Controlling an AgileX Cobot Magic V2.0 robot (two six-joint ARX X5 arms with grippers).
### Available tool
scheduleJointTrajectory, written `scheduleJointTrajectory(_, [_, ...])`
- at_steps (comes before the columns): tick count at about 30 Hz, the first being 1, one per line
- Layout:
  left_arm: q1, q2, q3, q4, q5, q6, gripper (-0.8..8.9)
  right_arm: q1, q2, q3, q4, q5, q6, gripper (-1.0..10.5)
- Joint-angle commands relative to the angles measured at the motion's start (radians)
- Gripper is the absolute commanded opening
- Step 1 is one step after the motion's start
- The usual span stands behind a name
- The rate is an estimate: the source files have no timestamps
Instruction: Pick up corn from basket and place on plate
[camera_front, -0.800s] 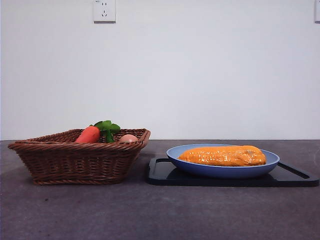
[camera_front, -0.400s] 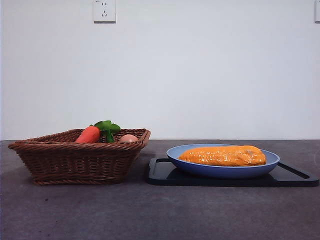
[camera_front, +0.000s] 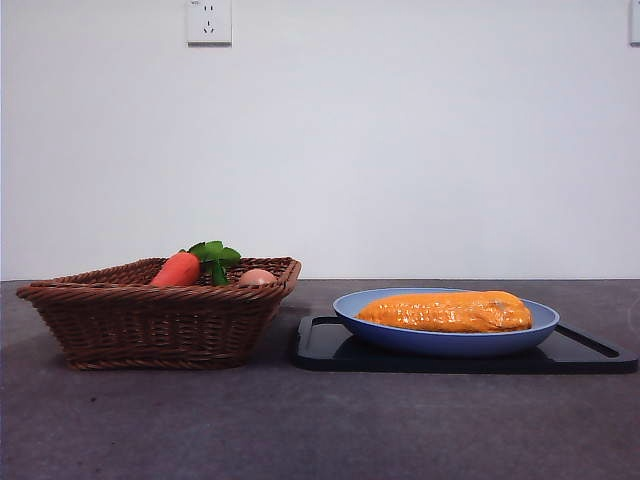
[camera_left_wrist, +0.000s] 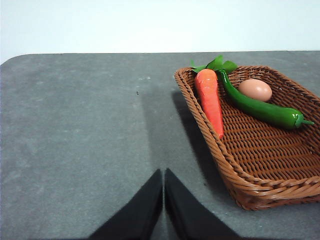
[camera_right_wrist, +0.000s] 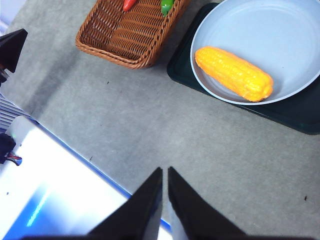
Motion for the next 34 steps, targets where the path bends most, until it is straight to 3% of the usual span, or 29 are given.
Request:
scheduleJointTrajectory(1, [0.004,-0.001,-0.027,-0.007,0.000,-0.002,0.08,0.004,0.006,0.017,0.010,0.000,-0.038,0.0])
scheduleJointTrajectory(5, [0.004,-0.001,-0.027,-0.007,0.000,-0.002,0.08,-0.012,-0.023,0.017,0.026,0.006,-0.061,0.0])
scheduleJointTrajectory(9, [0.004,-0.001,-0.027,-0.007,0.000,-0.002,0.08,-0.075,-0.076,0.011,0.071,0.004,-0.204,0.0])
scheduleJointTrajectory(12, [0.004,-0.001,-0.027,-0.007,0.000,-0.002,0.08,-0.136,-0.135,-0.027,0.187,-0.003,-0.245,0.0])
scheduleJointTrajectory(19, [0.004,-0.001,-0.027,-0.007,0.000,-0.002,0.08,-0.278,-0.326,-0.289,0.560,0.012,-0.187,0.0])
scheduleJointTrajectory(22, [0.004,-0.001,-0.027,-0.007,0.000,-0.002,0.08,-0.294,-0.412,-0.438,0.734,0.079,-0.169,0.0])
scheduleJointTrajectory(28, [0.004,-0.001,-0.027,-0.007,0.000,-0.002,0.08,-0.294,-0.559,-0.710,0.999,0.278,-0.054,0.0])
scheduleJointTrajectory(34, [0.004,-0.001,-0.027,-0.007,0.000,-0.002,0.08,-0.286,-0.679,-0.895,1.101,0.348,-0.030,0.0])
